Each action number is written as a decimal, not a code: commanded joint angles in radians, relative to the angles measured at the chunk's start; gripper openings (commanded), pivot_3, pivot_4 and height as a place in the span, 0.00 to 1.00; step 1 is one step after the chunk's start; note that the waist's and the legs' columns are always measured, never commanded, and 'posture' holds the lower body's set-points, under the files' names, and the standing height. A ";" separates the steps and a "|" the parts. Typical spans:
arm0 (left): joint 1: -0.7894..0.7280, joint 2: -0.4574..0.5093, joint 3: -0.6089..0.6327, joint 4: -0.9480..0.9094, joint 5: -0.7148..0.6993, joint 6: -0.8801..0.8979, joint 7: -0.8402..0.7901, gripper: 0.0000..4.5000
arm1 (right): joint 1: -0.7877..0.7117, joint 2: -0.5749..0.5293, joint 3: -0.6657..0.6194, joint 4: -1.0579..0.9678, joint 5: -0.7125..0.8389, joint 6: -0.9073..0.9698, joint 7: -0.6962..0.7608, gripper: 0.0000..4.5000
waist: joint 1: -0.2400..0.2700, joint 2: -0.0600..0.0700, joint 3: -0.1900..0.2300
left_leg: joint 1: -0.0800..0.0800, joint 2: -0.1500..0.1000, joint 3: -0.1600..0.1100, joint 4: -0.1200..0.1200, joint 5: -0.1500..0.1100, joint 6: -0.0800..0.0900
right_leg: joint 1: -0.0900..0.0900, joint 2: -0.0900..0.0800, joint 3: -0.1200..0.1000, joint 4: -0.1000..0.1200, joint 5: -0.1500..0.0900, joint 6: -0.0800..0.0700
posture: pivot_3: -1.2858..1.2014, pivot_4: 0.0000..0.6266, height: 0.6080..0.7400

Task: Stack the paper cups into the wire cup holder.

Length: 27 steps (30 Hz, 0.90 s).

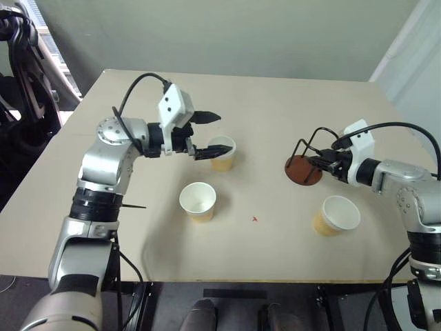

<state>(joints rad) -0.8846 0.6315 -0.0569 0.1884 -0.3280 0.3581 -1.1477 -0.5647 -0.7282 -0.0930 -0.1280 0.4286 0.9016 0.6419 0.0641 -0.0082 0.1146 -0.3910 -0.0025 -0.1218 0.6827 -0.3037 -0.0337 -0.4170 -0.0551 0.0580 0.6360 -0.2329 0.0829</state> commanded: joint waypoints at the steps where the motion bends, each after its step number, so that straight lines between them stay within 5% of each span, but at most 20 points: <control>1: -0.008 0.016 0.013 0.000 -0.001 -0.015 -0.019 1.00 | -0.020 -0.036 -0.022 -0.067 0.027 0.010 0.037 0.07 | 0.000 0.000 0.000 | 0.000 0.000 0.000 0.000 0.000 0.000 | 0.000 0.000 0.000 0.000 0.000 0.000 | 0.52 0.24 1.00; 2: -0.009 0.018 0.013 0.002 -0.002 -0.013 -0.024 1.00 | -0.020 -0.039 -0.017 -0.086 0.037 0.013 0.051 0.00 | 0.000 0.000 0.000 | 0.000 0.000 0.000 0.000 0.000 0.000 | 0.000 0.000 0.000 0.000 0.000 0.000 | 0.52 0.24 1.00; 27: 0.004 0.147 -0.018 -0.057 -0.075 0.113 -0.292 1.00 | -0.042 -0.153 0.128 -0.470 0.204 0.112 0.238 0.00 | -0.003 0.000 0.000 | -0.001 0.000 -0.001 -0.001 0.000 0.000 | 0.000 0.000 0.000 -0.006 0.000 0.000 | 0.52 0.24 1.00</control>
<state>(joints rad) -0.8532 0.7703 -0.0772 0.1399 -0.4031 0.4801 -1.4275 -0.5998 -0.8671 0.0366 -0.5602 0.6163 1.0219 0.8645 0.0611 -0.0082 0.1145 -0.3918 -0.0022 -0.1226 0.6820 -0.3037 -0.0337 -0.4167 -0.0550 0.0579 0.6295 -0.2330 0.0829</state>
